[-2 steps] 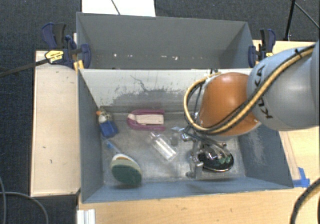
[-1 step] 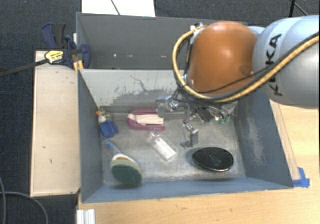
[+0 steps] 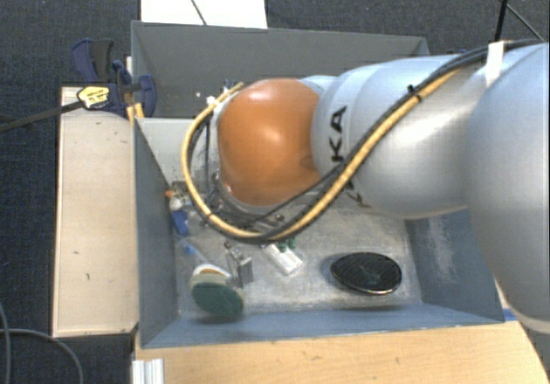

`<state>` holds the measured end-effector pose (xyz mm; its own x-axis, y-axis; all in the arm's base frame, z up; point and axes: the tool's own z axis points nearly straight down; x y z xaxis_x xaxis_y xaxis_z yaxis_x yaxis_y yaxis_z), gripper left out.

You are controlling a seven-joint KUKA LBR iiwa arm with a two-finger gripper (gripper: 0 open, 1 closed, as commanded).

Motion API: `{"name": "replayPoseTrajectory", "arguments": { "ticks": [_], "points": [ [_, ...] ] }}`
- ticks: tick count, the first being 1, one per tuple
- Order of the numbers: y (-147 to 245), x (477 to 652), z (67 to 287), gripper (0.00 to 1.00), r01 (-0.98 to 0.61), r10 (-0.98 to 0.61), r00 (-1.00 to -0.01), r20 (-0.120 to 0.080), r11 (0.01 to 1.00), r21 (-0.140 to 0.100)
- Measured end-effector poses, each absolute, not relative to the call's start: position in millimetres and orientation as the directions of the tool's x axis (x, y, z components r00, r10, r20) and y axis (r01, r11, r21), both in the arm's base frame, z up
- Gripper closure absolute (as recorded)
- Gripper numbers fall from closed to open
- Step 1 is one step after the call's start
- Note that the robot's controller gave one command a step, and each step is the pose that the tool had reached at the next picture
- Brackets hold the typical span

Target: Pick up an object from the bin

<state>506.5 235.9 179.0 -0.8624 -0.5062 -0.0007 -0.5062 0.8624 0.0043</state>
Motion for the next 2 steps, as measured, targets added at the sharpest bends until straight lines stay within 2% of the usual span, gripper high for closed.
{"name": "replayPoseTrajectory", "arguments": {
  "ticks": [1,2],
  "points": [
    [238.1,480.3,111.0,0.00,-0.352,-0.352,-0.936,0.004,0.936,0.001],
    [237.7,480.8,112.2,1.00,-0.350,-0.350,-0.937,0.003,0.937,0.001]
  ]
}}
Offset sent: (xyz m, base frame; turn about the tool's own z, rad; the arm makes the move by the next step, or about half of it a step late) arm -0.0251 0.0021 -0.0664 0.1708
